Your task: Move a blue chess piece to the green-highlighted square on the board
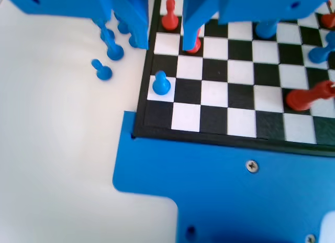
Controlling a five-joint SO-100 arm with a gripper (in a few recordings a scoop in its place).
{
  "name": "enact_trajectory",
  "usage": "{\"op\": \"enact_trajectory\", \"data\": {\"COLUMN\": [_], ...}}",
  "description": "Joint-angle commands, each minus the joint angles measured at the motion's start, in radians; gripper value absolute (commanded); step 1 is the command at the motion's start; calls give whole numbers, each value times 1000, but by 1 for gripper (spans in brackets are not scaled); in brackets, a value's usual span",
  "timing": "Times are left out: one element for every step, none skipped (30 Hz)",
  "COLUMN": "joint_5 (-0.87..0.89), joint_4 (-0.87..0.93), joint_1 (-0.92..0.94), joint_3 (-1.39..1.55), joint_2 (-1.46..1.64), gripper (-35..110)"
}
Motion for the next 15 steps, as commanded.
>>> {"op": "enact_trajectory", "data": {"joint_5": [-3, -3, -3, -3, -6, -9, -11, -15, -18, -20, -25, -29, -34, -38, -41], "joint_4": [-20, -23, -29, -40, -49, -54, -58, -58, -58, -61, -67, -72, -74, -77, -83], "joint_1": [-31, -34, -35, -35, -35, -35, -35, -35, -34, -32, -31, -31, -31, -31, -31], "joint_3": [-29, -35, -38, -40, -40, -40, -41, -44, -44, -44, -43, -43, -46, -51, -54], "joint_2": [-31, -46, -60, -71, -80, -87, -95, -106, -114, -118, -120, -124, -132, -141, -150], "gripper": [12, 12, 12, 12, 12, 12, 12, 12, 11, 12, 12, 12, 13, 13, 14]}}
